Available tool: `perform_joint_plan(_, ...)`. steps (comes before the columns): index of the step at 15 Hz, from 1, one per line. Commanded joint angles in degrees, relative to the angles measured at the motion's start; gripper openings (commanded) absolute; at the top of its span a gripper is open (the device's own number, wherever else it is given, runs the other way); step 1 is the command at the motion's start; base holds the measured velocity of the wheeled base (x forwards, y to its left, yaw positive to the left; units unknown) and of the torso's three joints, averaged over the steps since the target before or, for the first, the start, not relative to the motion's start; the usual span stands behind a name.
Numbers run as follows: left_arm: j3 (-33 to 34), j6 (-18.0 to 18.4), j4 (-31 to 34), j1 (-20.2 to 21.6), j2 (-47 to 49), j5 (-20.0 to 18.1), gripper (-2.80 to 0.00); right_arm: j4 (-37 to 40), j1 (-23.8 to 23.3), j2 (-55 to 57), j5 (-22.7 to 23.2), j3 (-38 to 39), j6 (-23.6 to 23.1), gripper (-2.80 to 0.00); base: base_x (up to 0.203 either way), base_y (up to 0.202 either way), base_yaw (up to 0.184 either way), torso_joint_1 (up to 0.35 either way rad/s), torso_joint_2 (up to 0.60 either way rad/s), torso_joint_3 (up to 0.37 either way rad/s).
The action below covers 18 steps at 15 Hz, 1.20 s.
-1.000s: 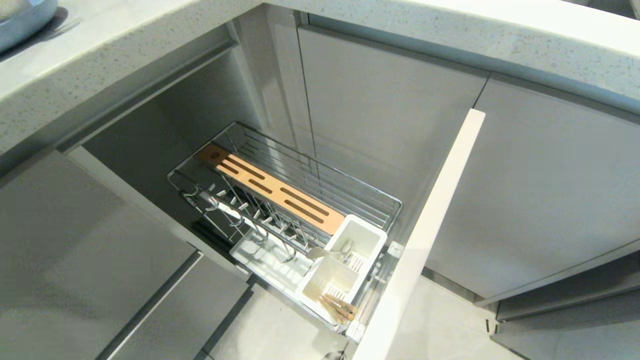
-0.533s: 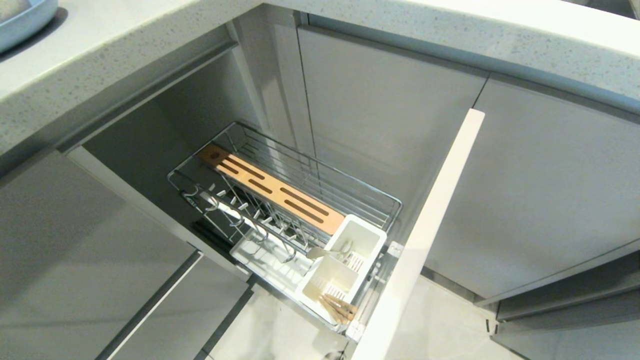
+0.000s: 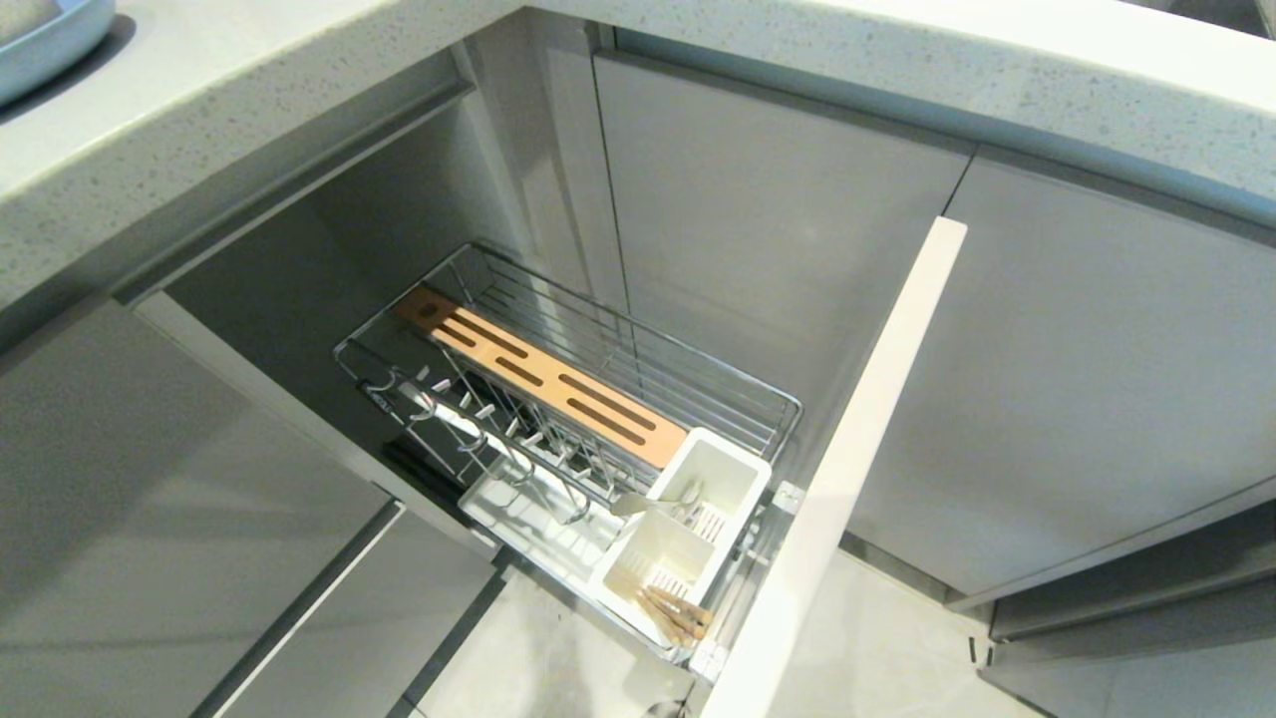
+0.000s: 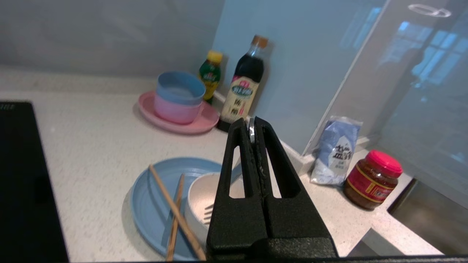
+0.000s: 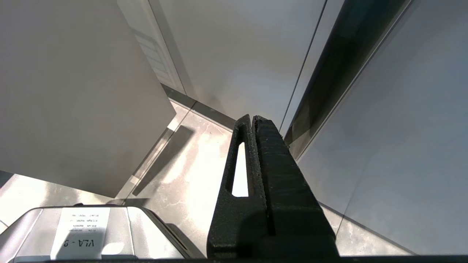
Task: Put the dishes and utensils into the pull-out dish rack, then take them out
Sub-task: Take the fork out of the cupboard
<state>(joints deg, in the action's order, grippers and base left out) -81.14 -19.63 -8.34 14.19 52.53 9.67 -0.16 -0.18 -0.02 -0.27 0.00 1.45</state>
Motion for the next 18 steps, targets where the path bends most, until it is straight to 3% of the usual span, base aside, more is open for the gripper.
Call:
perform_joint_plan(1, 2.9, 0.3, -3.0, 0.1, -0.2, -1.6, -2.80, 0.0, 0.0, -0.2, 0.0, 0.1, 0.0, -2.80, 0.000, 0.000, 0.000, 0.000, 0.00, 0.000)
perform_joint_plan(14, 3.5, 0.3, -7.4, 0.0, 7.9, -2.9, -2.80, 0.0, 0.0, -0.2, 0.0, 0.1, 0.0, -2.80, 0.000, 0.000, 0.000, 0.000, 0.00, 0.000)
perform_joint_plan(18, 4.1, 2.0, -7.4, 0.0, 9.2, -2.9, -2.80, 0.0, 0.0, -0.2, 0.0, 0.1, 0.0, -2.80, 0.000, 0.000, 0.000, 0.000, 0.00, 0.000)
